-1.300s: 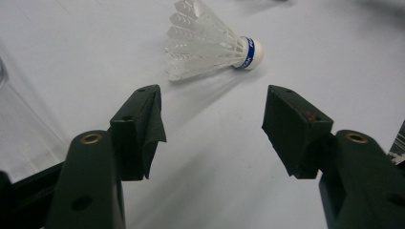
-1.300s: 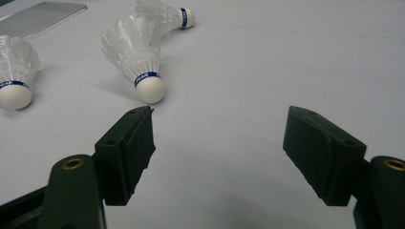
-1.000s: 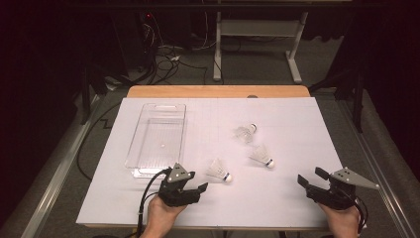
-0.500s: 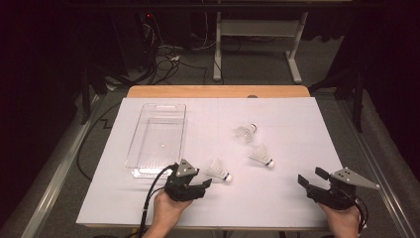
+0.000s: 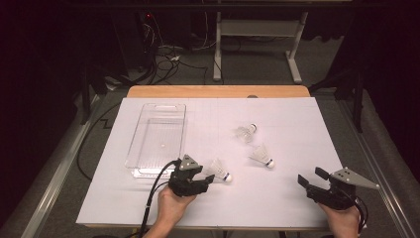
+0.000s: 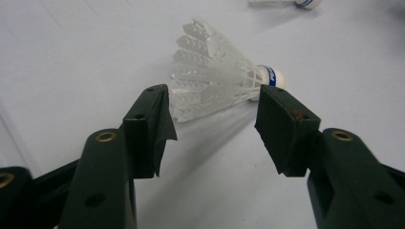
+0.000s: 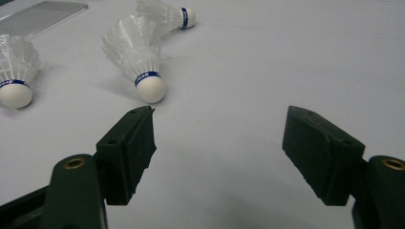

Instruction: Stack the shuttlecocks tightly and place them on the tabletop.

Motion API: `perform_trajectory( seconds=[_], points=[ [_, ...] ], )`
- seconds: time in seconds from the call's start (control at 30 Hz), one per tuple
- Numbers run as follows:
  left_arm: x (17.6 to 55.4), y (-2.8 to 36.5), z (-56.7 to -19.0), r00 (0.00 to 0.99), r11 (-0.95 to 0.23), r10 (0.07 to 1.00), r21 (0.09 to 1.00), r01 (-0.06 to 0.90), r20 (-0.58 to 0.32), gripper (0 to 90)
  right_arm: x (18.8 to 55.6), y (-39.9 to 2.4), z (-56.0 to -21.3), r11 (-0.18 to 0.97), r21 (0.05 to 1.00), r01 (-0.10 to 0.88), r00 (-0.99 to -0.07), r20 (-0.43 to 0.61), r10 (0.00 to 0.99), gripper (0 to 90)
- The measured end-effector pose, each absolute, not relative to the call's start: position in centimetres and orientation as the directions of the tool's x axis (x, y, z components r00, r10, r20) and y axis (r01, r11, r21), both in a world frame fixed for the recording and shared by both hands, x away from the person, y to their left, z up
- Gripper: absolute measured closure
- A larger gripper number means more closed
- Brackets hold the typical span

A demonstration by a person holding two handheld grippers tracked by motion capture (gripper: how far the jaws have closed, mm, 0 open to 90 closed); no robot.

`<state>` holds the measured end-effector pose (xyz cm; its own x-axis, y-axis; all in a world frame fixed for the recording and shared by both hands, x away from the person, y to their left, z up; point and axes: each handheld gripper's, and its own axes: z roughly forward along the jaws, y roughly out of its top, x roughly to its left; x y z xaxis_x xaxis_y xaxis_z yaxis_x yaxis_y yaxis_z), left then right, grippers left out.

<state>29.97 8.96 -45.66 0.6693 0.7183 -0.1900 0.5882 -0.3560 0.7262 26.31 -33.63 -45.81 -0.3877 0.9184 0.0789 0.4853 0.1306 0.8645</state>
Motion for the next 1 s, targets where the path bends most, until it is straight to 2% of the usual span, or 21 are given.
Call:
perform_trajectory(
  seconds=[0.63,1.0],
  points=[
    [31.9,8.1,-44.9,0.664,-0.364,0.715,0.695,0.621,-0.22,50.2,26.3,-33.6,-45.8,0.136,0.862,0.489,-0.393,0.079,0.916,27.1],
    [32.6,7.6,-44.9,0.674,-0.38,0.699,0.673,0.635,-0.241,60.1,26.4,-33.7,-45.9,0.138,0.862,0.488,-0.394,0.077,0.916,27.1]
  ],
)
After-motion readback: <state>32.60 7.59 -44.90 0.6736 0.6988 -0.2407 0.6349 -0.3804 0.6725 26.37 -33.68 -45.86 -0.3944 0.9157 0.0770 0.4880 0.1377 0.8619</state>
